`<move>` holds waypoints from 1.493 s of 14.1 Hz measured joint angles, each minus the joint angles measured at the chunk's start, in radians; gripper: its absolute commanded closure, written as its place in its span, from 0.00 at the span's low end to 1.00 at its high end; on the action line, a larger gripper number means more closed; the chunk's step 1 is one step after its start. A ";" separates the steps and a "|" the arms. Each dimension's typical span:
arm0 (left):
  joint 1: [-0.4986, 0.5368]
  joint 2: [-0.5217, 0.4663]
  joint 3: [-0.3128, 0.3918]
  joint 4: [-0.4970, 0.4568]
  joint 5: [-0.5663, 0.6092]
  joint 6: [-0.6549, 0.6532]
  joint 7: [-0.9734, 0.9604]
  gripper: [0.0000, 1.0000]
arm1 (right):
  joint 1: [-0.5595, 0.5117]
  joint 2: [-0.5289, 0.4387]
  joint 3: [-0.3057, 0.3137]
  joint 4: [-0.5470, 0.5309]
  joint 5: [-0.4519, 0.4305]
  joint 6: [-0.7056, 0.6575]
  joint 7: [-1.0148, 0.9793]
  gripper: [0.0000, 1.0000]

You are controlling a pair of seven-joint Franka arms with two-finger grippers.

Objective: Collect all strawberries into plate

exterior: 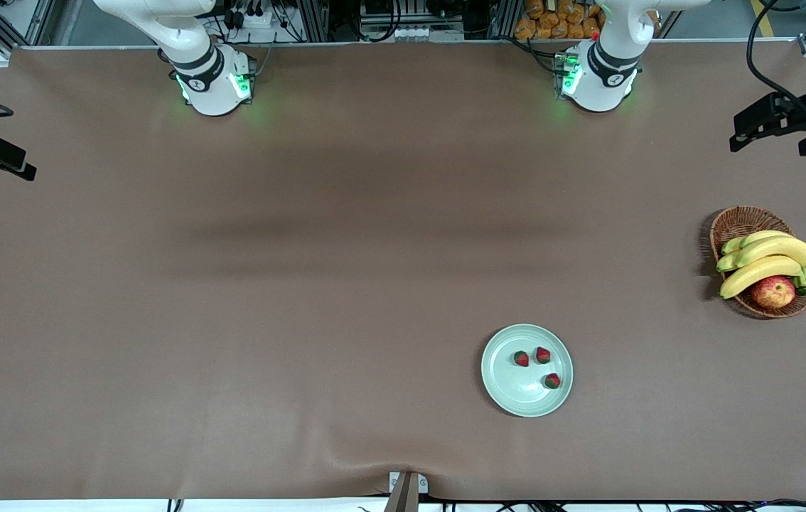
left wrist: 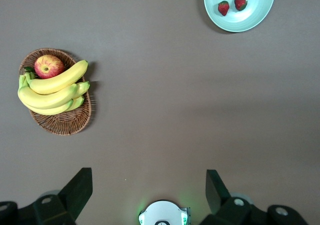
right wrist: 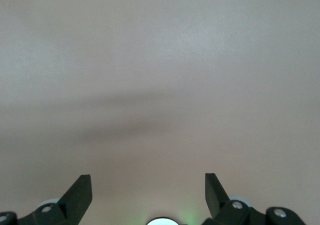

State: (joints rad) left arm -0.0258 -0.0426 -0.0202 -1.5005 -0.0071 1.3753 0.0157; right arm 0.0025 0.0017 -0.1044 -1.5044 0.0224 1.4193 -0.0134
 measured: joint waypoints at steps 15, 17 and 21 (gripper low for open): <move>0.001 0.021 0.042 -0.071 0.000 0.204 0.003 0.00 | 0.000 0.000 0.000 0.000 0.000 0.001 0.000 0.00; 0.000 0.021 0.041 -0.071 0.000 0.204 0.001 0.00 | 0.000 0.000 0.000 0.000 0.000 0.001 0.000 0.00; -0.001 0.030 0.039 -0.080 0.000 0.204 0.000 0.00 | 0.000 0.000 0.000 0.000 0.000 0.001 0.000 0.00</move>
State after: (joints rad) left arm -0.0268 -0.0123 0.0186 -1.5807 -0.0071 1.5791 0.0153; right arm 0.0025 0.0017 -0.1044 -1.5044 0.0219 1.4200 -0.0134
